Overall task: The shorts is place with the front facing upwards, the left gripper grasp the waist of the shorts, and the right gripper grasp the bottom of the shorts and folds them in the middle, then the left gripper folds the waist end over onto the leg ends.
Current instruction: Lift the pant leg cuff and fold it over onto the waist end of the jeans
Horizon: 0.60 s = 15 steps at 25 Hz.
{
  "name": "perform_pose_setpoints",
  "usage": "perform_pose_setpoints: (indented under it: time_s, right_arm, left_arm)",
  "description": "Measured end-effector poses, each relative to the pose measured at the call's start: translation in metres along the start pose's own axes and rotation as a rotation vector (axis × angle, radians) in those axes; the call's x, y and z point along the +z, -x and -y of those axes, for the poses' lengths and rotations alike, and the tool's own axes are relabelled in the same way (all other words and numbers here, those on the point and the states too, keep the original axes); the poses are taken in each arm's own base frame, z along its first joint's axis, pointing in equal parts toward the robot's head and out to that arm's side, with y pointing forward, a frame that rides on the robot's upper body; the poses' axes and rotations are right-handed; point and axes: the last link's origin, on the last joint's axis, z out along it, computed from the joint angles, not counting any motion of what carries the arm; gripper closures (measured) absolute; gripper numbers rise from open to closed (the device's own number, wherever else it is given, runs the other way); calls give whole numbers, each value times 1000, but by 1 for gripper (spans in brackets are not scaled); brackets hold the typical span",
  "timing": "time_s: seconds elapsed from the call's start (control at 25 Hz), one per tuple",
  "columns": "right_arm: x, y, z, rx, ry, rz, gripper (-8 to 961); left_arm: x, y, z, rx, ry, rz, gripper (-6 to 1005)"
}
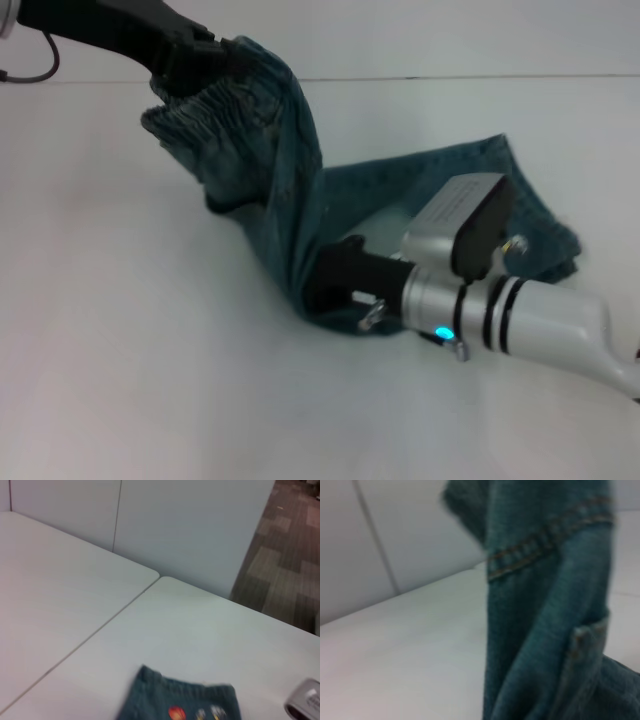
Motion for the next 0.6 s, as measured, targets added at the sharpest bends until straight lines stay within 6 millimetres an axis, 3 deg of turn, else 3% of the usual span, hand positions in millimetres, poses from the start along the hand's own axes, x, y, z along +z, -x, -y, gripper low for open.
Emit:
perform_pose_setpoints:
  time_s: [0.04, 0.4, 0.6]
  right_arm:
    - [5, 1, -12, -1, 42, -4, 952]
    - [29, 10, -49, -66, 156, -68, 951]
    - [28, 7, -51, -64, 155, -77, 951]
  left_arm:
    - [0, -1, 0, 3, -5, -4, 965]
    - [3, -6, -1, 18, 3, -8, 973]
    - [7, -5, -2, 19, 11, -8, 978]
